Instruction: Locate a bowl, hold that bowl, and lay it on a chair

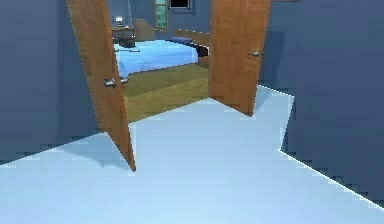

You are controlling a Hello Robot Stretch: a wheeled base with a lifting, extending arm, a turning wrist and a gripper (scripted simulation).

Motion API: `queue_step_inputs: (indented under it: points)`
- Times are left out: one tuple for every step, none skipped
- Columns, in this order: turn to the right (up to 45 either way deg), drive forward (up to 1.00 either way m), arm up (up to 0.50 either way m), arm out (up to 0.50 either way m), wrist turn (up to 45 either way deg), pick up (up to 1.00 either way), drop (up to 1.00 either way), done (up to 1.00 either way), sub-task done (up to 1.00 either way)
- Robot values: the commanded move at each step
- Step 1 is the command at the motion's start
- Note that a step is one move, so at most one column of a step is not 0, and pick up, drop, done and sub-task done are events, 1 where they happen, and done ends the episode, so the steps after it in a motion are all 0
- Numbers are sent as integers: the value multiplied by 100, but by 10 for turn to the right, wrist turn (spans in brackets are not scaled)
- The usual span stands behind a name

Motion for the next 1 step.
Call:
queue_step_inputs:
  points:
    - [0, 100, 0, 0, 0, 0, 0, 0, 0]
